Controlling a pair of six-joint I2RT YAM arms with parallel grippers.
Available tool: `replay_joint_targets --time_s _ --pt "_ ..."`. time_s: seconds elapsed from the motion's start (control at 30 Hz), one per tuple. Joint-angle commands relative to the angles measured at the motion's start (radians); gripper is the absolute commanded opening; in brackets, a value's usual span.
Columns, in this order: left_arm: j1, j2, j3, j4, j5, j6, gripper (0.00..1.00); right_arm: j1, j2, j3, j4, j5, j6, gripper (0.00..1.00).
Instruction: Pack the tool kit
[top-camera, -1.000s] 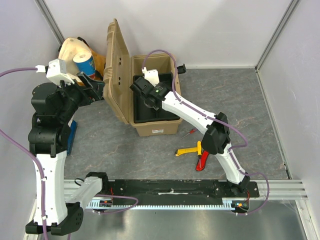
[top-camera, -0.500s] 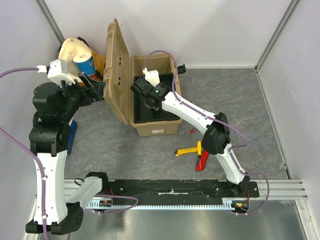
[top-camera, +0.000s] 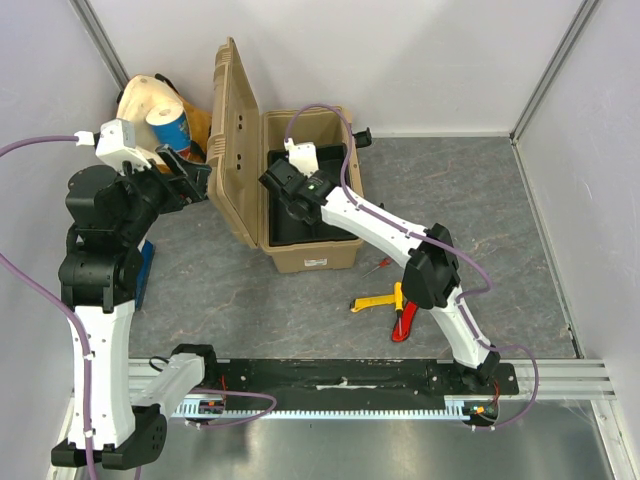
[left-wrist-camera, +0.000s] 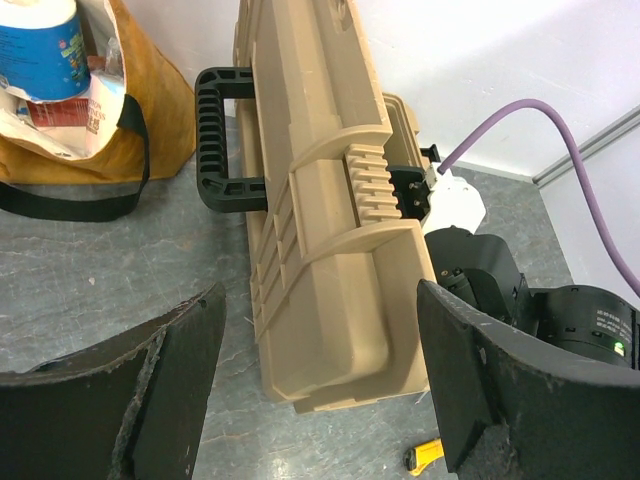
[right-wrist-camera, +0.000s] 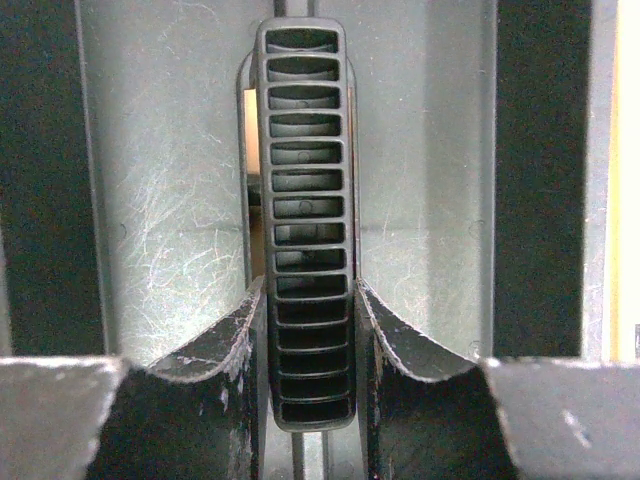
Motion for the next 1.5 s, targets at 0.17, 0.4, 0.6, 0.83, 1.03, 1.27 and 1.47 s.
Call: replay_joint_targets --time_s 0.17,0.4,0.6,0.83,1.03,1.27,1.47 --pt "-0.004 -0.011 0.002 0.028 -0.013 0.03 0.82 -0.002 0.003 -0.072 0.063 -0.077 0.05 0.01" --pt "-0.003 -0.006 0.008 0.03 -0.008 0.026 0.82 -0.01 -0.055 -0.03 0.079 -0.112 0.043 0.0" --pt "-0.001 -0.009 0.012 0.028 -0.008 0.029 0.82 -0.027 -0.094 -0.014 0.086 -0.151 0.046 0.0" --pt "-0.001 -0.009 0.006 0.03 -0.002 0.023 0.82 -0.036 -0.112 0.027 0.046 -0.145 0.035 0.0" --pt "-0.003 -0.014 0.006 0.028 -0.005 0.024 0.82 -0.036 -0.126 0.046 0.045 -0.168 0.058 0.0" --pt "-0.006 -0.017 0.002 0.028 -0.006 0.024 0.82 -0.039 -0.152 0.064 0.045 -0.161 0.055 0.0" --pt "-0.001 -0.018 0.0 0.028 -0.006 0.026 0.82 -0.038 -0.169 0.082 0.048 -0.146 0.053 0.0"
